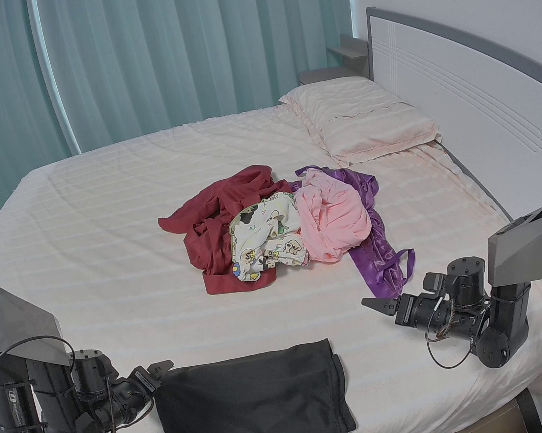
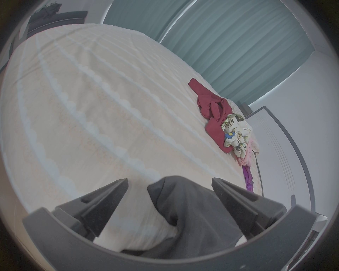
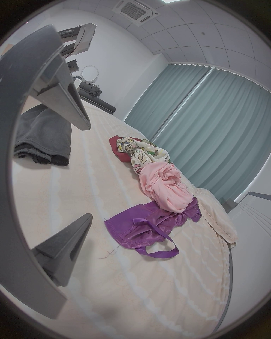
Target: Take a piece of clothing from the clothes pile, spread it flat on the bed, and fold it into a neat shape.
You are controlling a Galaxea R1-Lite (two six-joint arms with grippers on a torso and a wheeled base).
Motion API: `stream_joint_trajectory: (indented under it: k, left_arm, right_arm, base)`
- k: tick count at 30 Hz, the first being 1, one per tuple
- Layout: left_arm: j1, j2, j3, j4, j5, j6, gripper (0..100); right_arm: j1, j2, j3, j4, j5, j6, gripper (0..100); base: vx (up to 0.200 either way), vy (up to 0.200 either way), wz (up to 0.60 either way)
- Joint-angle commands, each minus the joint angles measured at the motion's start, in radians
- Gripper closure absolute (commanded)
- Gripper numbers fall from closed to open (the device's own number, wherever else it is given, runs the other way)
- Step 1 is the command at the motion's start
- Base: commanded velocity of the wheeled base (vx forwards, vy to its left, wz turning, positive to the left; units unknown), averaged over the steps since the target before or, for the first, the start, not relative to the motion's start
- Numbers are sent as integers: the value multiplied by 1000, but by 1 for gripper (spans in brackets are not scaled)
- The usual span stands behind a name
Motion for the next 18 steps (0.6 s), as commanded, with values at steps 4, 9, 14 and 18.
stream_joint_trajectory:
  k: [4,9,14,18]
  left_arm:
    - [18,-97,173,-69,-164,-2,0]
    - [17,-106,194,-77,-177,0,0]
    - [18,-103,200,-77,-182,5,0]
    - [18,-100,206,-77,-187,11,0]
  right_arm:
    - [7,9,9,-10,1,-4,0]
    - [7,9,9,-10,1,-4,0]
    - [7,11,11,-10,1,-13,0]
    - [7,15,11,-10,1,-16,0]
  base:
    - [0,0,0]
    - [-200,0,0]
    - [-40,0,0]
    - [0,0,0]
